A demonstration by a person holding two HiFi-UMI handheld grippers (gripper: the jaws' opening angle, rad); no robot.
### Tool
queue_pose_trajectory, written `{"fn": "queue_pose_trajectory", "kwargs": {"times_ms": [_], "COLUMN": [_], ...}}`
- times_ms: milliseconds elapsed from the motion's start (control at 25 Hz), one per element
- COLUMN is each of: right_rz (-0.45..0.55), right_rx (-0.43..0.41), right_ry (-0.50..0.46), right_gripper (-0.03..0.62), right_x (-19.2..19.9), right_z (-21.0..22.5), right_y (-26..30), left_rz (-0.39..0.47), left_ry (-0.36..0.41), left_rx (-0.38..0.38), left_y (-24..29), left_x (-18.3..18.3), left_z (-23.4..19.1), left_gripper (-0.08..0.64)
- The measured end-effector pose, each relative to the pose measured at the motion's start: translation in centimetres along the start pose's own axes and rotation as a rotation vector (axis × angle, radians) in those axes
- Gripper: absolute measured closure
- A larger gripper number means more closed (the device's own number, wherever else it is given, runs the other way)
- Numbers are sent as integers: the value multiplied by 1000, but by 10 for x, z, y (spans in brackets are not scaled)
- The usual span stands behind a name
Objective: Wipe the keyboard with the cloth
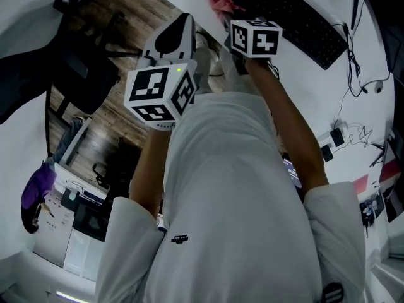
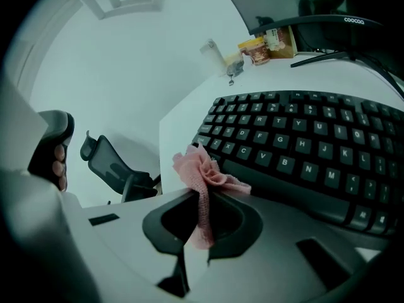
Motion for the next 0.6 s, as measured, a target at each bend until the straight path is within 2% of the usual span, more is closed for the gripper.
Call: {"fn": "queue_pose_trajectory", "kwargs": {"times_ms": [600], "right_rz": [31], "right_rx": [10], "right_ry": [84], "right_gripper": [563], "right_x": [30], "right_z": [33], "right_y": [-35], "left_rz": [-37], "left_ry": [63], "left_rx": [64], "left_y": [21], "left_x": [6], "left_z": [41], "left_gripper": [537]}}
Point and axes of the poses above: the fingertips, and each gripper's own axes: y forward along the fingers, z to its right, x out of its underside, the point moved 7 cm from there along -y, backward along the fingers, and after that the axes turned 10 degrees about -y, right-handed, at the moved point
